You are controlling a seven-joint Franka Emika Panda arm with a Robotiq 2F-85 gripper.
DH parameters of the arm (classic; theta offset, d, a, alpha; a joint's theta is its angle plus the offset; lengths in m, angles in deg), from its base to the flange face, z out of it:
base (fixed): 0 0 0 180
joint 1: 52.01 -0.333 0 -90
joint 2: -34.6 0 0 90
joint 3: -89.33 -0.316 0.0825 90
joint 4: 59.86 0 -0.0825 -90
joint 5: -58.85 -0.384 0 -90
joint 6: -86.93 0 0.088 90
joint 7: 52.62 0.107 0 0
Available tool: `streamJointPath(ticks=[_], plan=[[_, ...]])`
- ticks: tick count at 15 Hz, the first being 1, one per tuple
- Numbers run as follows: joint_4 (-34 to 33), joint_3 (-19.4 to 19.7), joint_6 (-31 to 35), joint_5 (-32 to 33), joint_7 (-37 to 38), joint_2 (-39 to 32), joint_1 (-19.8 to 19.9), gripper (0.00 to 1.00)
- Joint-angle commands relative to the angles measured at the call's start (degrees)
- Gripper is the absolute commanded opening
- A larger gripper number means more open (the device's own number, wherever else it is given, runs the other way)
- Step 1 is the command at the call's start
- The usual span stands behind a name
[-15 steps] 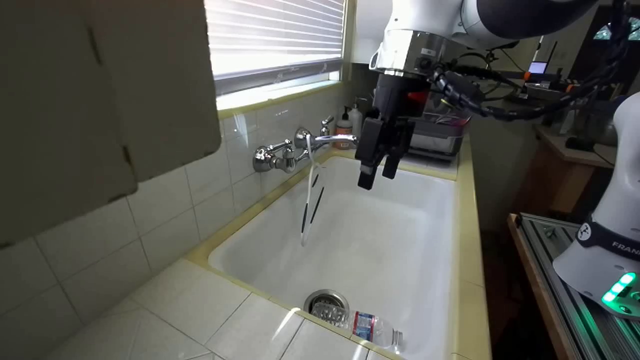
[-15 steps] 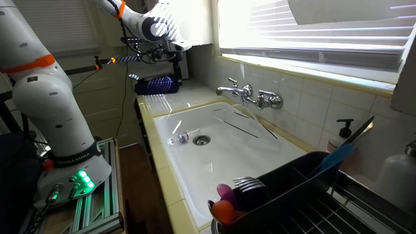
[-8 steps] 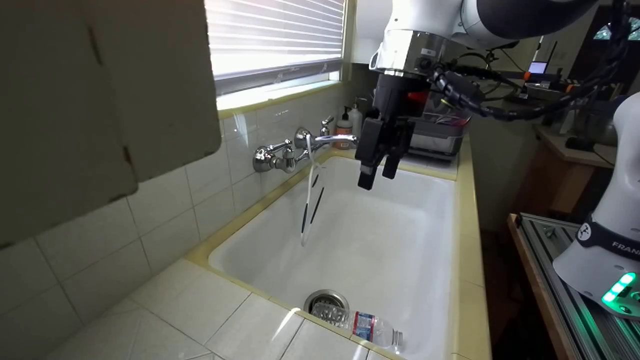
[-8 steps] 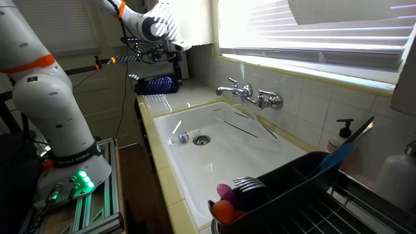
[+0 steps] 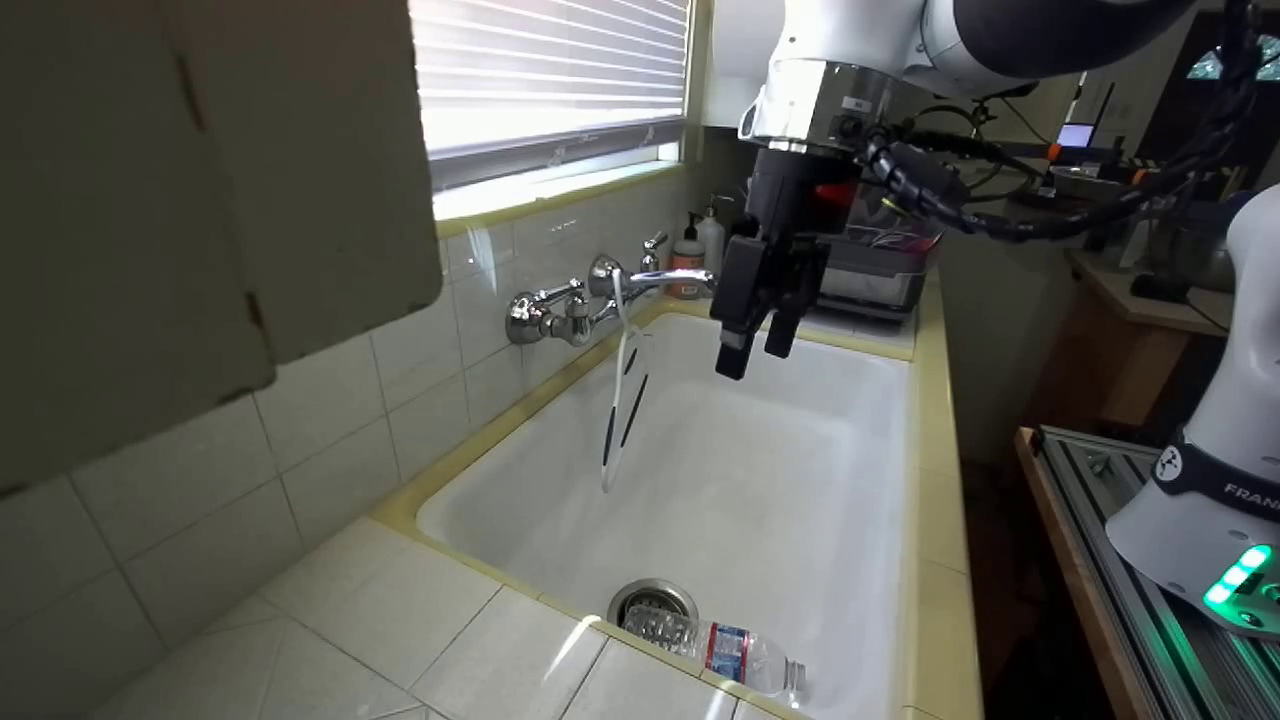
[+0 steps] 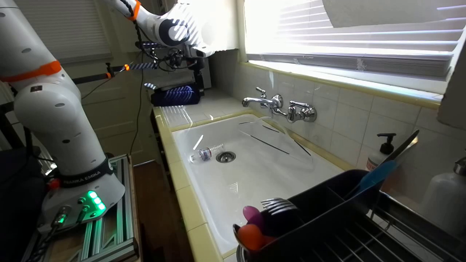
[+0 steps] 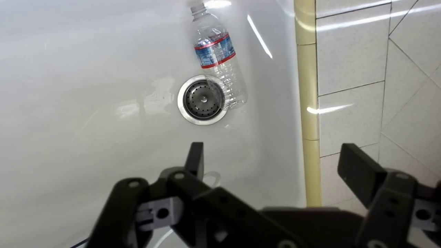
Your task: Push down on the pump bottle.
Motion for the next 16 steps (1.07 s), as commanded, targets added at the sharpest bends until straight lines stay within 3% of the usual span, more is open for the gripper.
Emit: streamJointPath(ticks=[1, 4, 8, 11, 16], plan=[[-0.04, 0.9, -0.07, 0.26, 0.15, -0.02, -0.88, 1.0], [-1.83, 1.94, 2.6, 3.23, 7.86, -2.28, 2.36, 1.0], [-5.54, 6.39, 5.92, 4.92, 12.34, -4.84, 6.14, 1.0], [-10.0, 9.42, 6.63, 7.71, 10.99, -7.82, 7.89, 1.0], [-16.71, 13.31, 0.88, 18.09, 6.62, -10.81, 9.19, 1.0]])
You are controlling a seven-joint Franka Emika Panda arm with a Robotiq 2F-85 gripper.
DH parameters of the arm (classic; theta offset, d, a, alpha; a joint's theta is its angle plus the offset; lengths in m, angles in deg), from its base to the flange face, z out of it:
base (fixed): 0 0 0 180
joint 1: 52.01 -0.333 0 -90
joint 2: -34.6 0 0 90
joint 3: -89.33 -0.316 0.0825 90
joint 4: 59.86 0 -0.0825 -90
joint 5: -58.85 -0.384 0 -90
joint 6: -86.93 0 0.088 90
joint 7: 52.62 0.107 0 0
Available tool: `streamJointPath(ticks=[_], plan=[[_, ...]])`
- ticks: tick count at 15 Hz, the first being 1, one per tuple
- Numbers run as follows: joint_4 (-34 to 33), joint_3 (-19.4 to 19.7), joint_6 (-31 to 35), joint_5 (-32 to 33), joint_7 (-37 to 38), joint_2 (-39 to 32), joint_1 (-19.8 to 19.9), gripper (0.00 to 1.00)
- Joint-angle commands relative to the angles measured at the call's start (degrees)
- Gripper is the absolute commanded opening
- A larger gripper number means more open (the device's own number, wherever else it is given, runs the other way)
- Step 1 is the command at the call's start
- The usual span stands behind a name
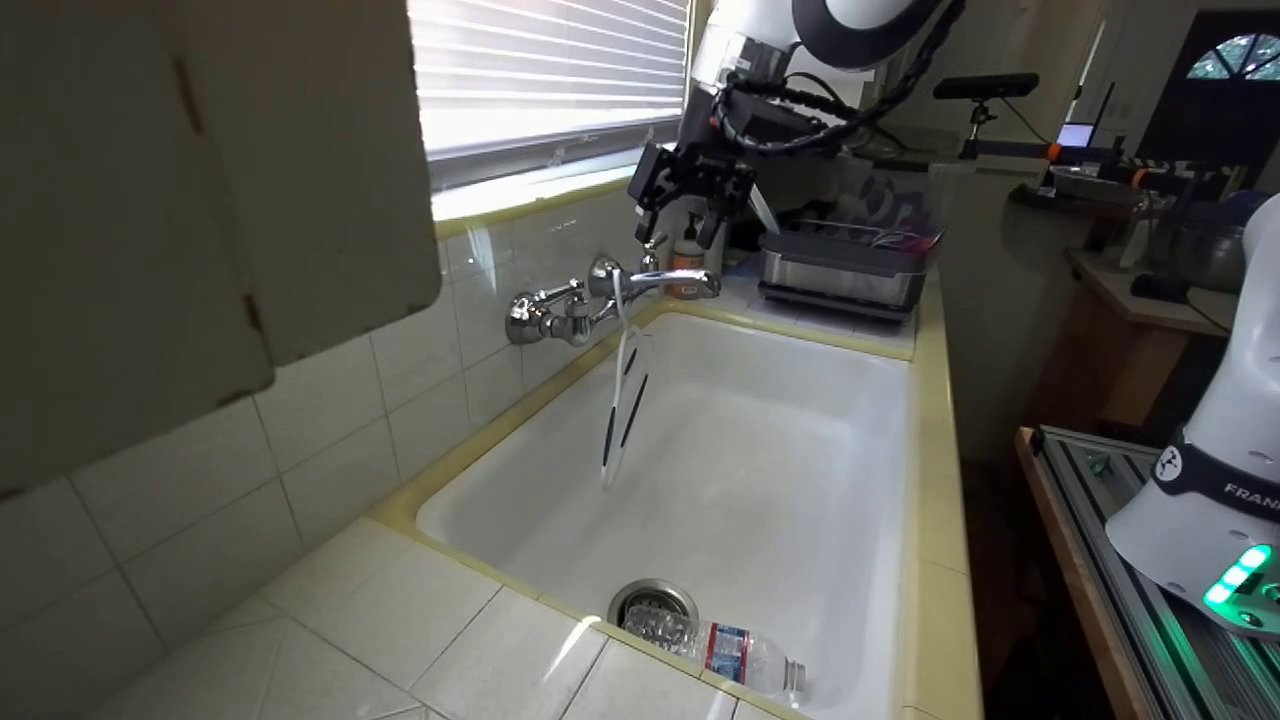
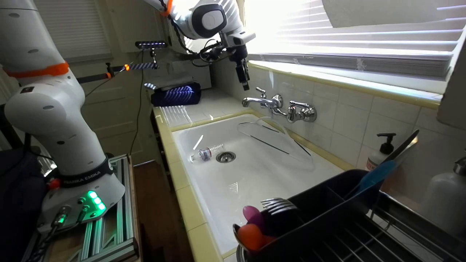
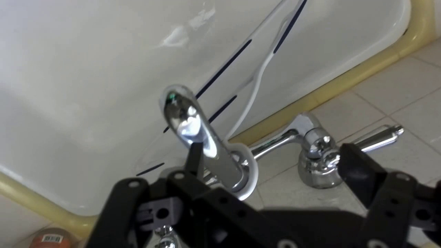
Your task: Push down on the pump bottle.
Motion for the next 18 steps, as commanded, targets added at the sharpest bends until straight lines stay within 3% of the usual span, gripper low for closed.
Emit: streamJointPath(ticks=[1, 4, 5, 11, 18], plan=[[-5.52, 2.41, -6.57, 6.94, -3.2, -2.96, 0.85, 1.0], [-8.1, 5.23, -11.59, 13.53, -3.48, -3.87, 2.19, 1.0], [-6.0, 4.57, -9.02, 10.25, -2.86, -2.55, 0.96, 1.0], [-6.47, 4.82, -9.25, 10.58, -3.11, -2.71, 0.7, 1.0], [-7.06, 8.89, 3.63, 21.31, 4.47, -4.35, 3.96, 1.0]])
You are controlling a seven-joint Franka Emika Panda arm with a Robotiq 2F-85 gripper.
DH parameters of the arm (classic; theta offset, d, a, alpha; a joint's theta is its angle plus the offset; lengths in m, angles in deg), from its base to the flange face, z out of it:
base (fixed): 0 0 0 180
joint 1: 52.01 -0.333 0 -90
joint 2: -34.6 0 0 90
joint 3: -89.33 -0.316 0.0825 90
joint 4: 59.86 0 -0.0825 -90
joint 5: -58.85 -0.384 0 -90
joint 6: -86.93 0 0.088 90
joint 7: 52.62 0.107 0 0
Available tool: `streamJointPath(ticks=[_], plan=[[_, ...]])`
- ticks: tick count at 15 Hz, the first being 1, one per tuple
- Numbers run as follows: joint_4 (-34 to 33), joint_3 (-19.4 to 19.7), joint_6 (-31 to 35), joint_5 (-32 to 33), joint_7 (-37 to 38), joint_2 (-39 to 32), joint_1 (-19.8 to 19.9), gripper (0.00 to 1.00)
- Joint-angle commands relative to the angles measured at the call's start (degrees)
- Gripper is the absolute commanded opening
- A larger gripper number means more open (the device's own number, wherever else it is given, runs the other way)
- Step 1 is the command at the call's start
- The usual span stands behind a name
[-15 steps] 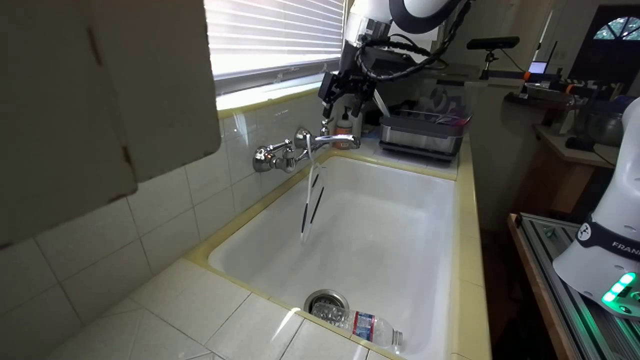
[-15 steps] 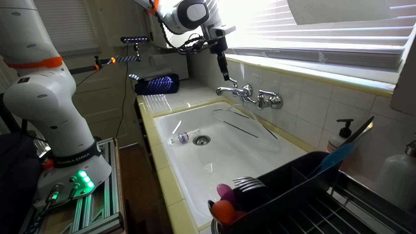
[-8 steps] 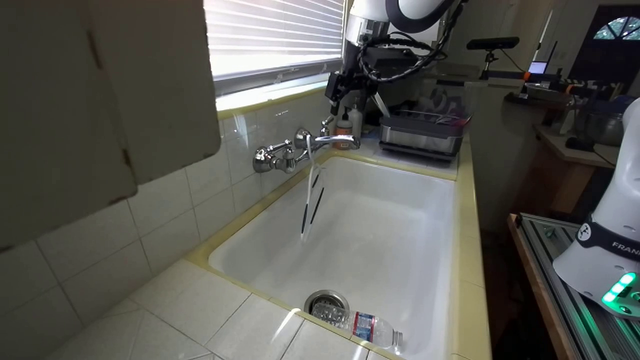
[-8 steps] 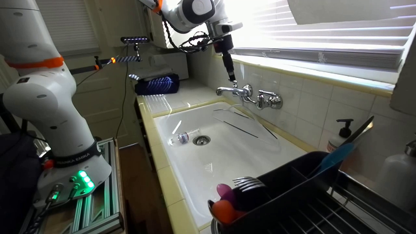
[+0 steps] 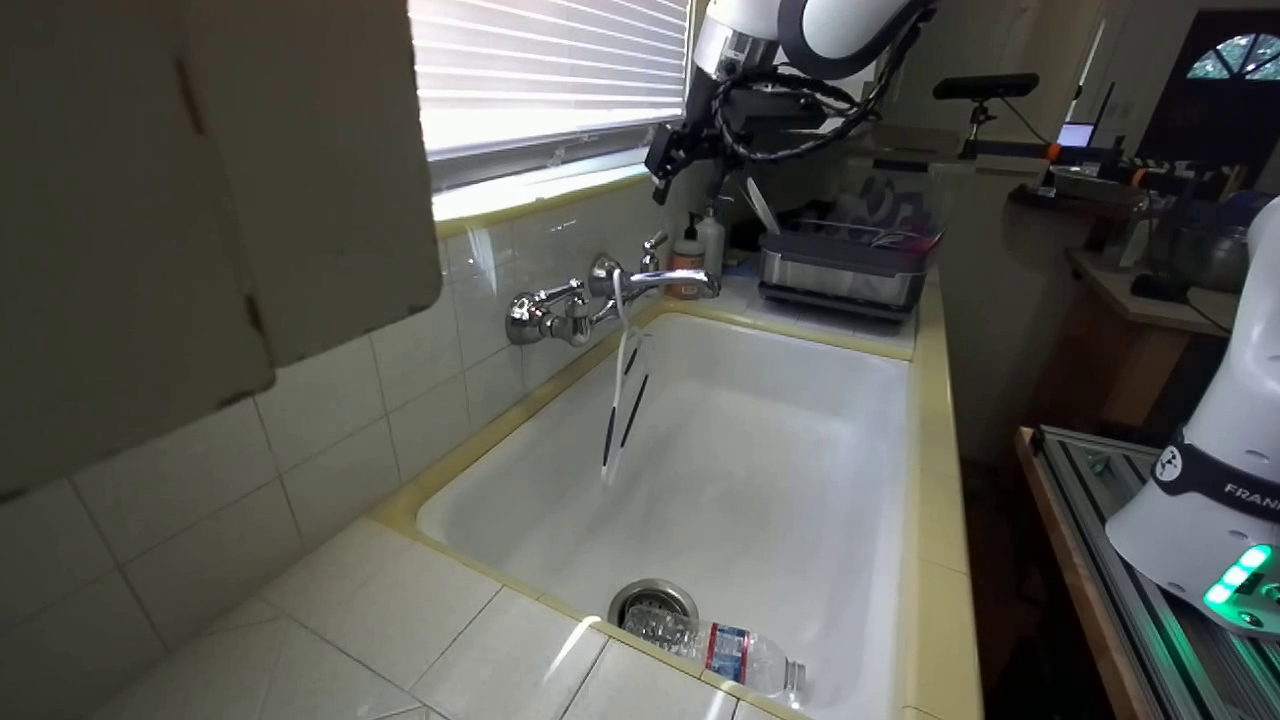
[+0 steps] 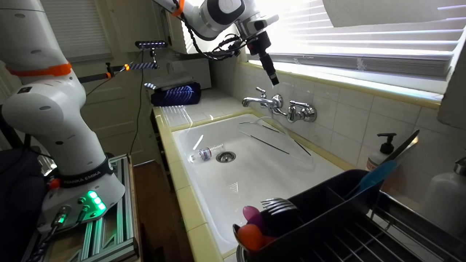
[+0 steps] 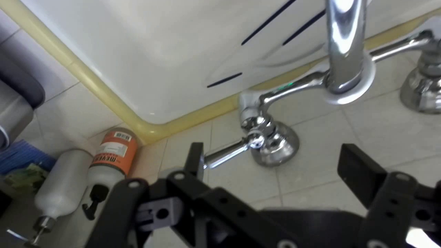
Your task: Push down on the pump bottle.
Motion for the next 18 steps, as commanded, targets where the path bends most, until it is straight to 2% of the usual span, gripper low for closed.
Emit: streamJointPath(ticks=[1, 3, 6, 10, 11, 16, 18], plan=[[-0.8, 2.88, 5.46, 4.05, 5.13, -1.94, 2.35, 1.0], [-2.1, 4.87, 6.72, 5.0, 7.2, -3.31, 3.67, 1.0], [-4.2, 7.98, 7.56, 10.36, 11.2, -5.04, 5.0, 1.0], [-5.86, 11.05, 8.37, 11.92, 7.31, -7.13, 6.22, 1.0], [-4.82, 10.53, 6.8, 10.11, 7.38, -5.4, 5.38, 1.0], [-5.42, 11.44, 7.24, 10.27, 6.51, -6.47, 5.62, 1.0], [-3.42, 10.14, 8.8, 8.43, 3.86, -4.07, 4.96, 1.0]])
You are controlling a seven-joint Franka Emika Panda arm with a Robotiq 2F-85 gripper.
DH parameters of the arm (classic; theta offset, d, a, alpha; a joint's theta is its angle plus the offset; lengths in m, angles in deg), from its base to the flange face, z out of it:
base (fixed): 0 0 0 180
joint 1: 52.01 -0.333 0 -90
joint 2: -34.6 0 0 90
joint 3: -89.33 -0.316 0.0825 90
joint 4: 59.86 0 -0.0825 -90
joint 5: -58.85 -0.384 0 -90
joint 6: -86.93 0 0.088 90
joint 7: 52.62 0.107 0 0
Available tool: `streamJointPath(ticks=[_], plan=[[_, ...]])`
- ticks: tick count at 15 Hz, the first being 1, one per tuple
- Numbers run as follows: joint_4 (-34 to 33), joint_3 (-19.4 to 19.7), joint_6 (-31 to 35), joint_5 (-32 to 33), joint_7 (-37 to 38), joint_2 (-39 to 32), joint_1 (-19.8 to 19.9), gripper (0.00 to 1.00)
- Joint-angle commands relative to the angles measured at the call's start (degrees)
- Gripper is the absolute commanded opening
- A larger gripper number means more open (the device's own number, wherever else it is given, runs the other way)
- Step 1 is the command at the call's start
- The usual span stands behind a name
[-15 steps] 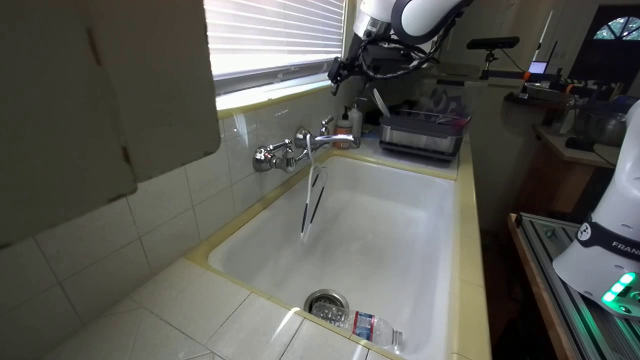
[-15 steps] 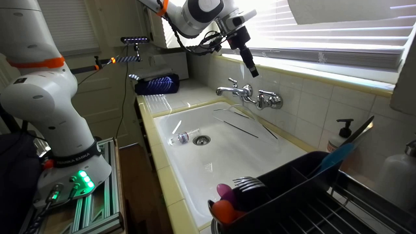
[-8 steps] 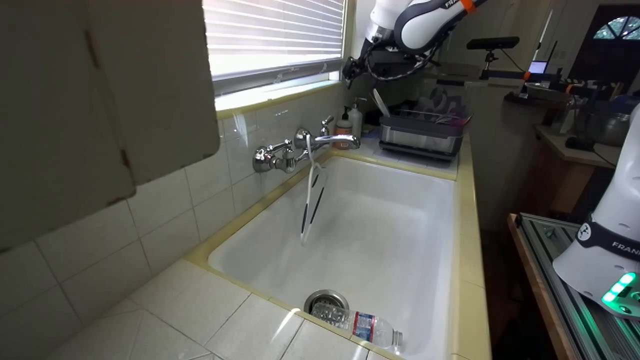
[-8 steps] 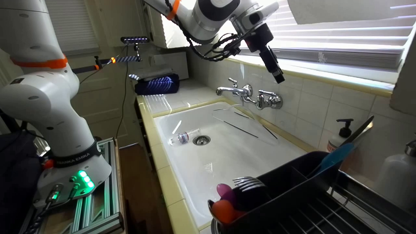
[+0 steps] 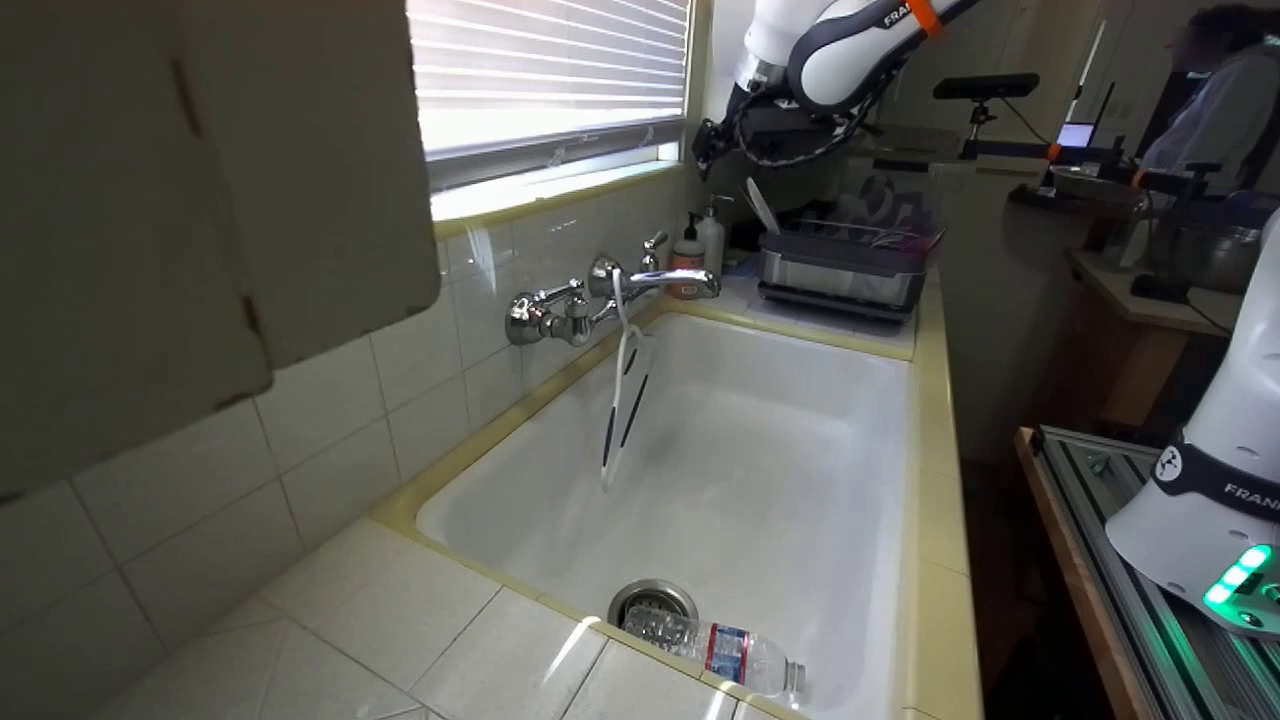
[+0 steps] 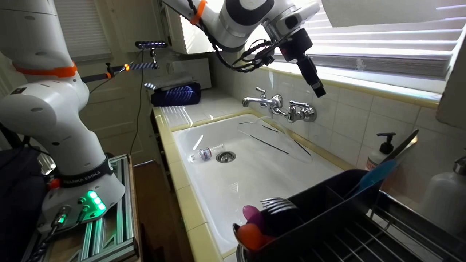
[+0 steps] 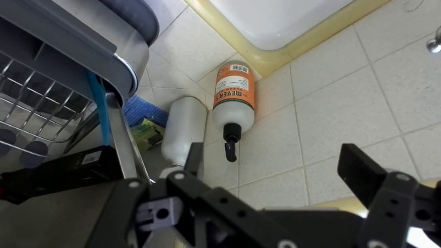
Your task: Push down on the pump bottle.
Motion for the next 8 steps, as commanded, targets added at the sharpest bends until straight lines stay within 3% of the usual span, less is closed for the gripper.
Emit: streamJointPath(ticks=[1, 8], plan=[[1.99, -0.92, 3.19, -1.81, -3.8, 2.39, -1.04, 1.0], [0.75, -1.34, 11.02, -6.71, -13.71, 0.04, 0.43, 1.0]])
